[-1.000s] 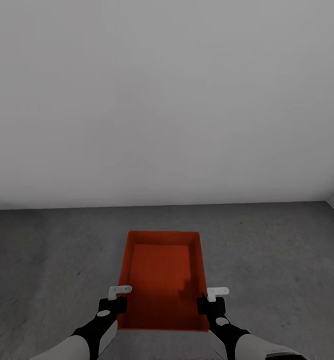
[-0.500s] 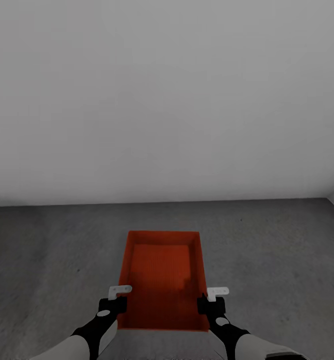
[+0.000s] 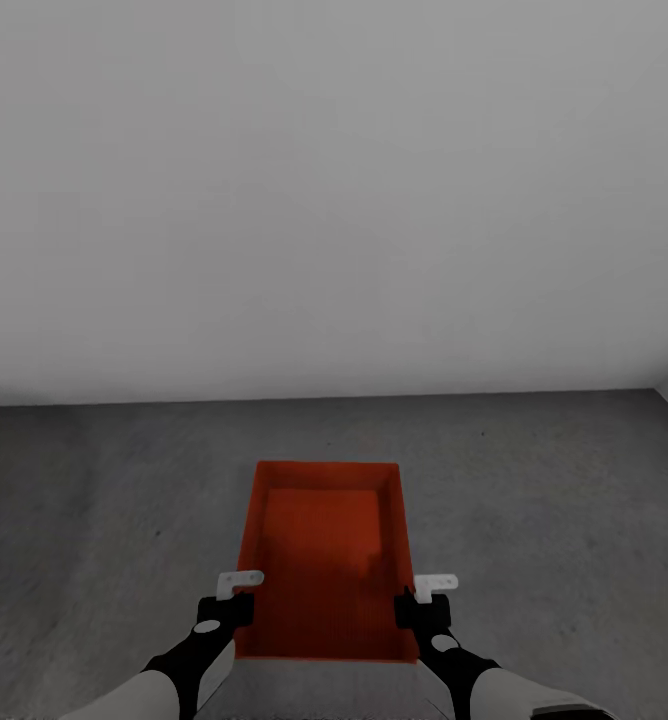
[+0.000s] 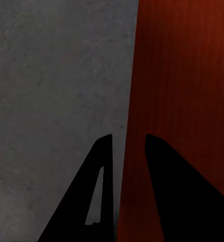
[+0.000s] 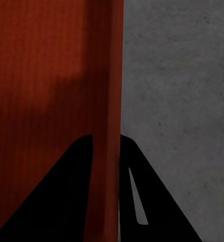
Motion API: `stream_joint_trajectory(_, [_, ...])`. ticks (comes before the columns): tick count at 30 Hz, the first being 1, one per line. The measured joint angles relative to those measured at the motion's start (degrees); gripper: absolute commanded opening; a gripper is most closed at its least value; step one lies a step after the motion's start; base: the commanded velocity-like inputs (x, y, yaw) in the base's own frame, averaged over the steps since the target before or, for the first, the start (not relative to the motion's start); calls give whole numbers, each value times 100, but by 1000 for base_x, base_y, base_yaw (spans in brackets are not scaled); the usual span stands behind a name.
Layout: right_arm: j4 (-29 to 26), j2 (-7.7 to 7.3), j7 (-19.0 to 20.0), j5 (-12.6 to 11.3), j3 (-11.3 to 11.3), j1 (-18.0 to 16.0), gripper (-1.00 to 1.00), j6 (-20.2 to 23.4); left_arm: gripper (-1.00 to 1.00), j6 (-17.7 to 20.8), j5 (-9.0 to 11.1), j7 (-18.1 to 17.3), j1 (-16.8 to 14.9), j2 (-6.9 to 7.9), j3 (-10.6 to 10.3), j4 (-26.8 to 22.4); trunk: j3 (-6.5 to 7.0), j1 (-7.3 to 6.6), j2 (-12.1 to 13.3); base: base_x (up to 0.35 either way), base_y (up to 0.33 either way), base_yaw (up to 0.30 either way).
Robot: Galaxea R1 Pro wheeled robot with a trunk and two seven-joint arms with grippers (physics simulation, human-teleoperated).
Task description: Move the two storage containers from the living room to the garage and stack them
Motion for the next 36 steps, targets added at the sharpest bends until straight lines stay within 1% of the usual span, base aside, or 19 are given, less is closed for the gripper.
stream_joint_trajectory(36, [0,1,-4,13,-9,0,-100,1,-100,0,-2,-1,0,0,1,-1,-326,0,0,0,0,0])
